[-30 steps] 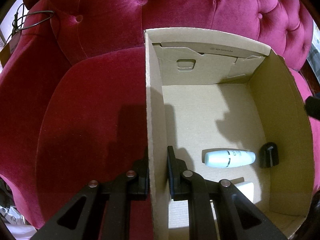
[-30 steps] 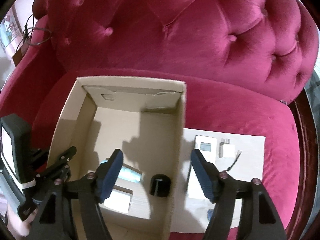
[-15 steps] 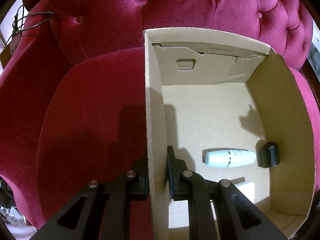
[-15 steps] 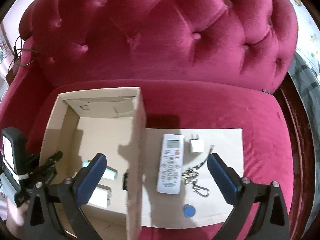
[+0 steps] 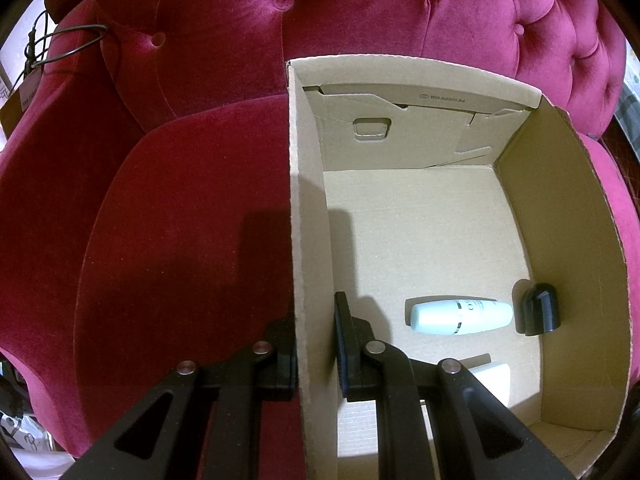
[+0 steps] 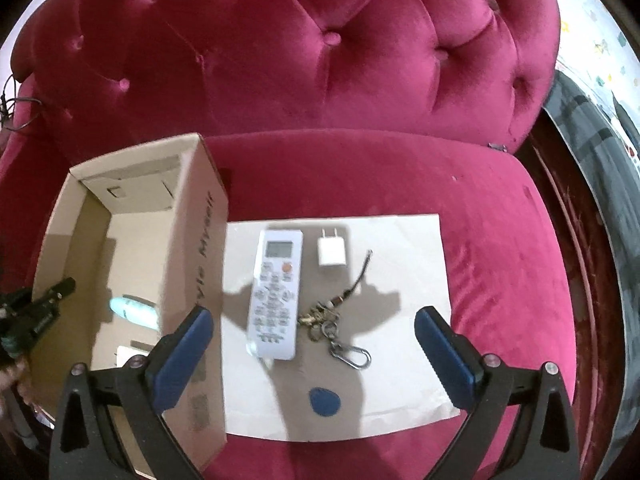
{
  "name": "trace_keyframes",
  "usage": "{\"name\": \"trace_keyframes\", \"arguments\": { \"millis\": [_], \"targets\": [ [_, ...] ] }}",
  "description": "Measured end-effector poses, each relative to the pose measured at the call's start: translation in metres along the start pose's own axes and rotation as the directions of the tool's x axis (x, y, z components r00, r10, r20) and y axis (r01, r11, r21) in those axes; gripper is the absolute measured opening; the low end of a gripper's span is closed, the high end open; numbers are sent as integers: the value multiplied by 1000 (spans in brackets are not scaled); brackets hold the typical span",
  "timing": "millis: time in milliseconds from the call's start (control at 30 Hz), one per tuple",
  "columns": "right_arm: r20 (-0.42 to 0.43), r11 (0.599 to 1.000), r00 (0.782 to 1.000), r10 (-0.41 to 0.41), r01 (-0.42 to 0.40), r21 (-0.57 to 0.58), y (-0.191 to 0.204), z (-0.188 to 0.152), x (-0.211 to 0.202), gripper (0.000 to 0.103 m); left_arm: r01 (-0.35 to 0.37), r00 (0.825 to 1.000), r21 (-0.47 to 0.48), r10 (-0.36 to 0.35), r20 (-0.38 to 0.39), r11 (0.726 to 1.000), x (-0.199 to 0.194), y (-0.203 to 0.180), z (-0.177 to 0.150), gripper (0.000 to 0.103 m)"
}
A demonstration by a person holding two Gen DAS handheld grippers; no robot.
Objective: Organize rigid objects
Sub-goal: 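Move the right gripper back over the paper to the blue key fob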
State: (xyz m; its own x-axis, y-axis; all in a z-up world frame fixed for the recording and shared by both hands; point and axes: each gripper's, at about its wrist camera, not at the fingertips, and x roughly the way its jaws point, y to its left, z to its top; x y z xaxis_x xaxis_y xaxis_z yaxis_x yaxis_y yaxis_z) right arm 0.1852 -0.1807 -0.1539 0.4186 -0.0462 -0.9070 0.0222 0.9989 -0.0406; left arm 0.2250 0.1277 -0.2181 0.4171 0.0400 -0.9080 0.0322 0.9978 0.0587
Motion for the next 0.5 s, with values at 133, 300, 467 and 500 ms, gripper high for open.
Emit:
{"name": "trace_keyframes", "arguments": {
  "millis": [133, 300, 467, 500],
  "targets": [
    [-14, 1000, 1000, -5, 5, 5, -6, -14, 9, 103, 0, 1000, -1, 0, 0, 1000, -1, 0, 0, 15],
    [-42, 1000, 999, -6, 7, 19, -10, -33, 24, 103, -1, 1000, 0, 1, 0, 1000, -1, 0, 0, 15],
    [-61, 1000, 998, -6, 7, 23, -16, -51, 35, 103, -1, 1000, 0, 1, 0, 1000, -1, 0, 0, 15],
    [-64, 1000, 998, -9, 11, 22, -17, -53, 37, 103, -1, 1000, -1, 1, 0, 1000, -1, 0, 0, 15]
  ]
}}
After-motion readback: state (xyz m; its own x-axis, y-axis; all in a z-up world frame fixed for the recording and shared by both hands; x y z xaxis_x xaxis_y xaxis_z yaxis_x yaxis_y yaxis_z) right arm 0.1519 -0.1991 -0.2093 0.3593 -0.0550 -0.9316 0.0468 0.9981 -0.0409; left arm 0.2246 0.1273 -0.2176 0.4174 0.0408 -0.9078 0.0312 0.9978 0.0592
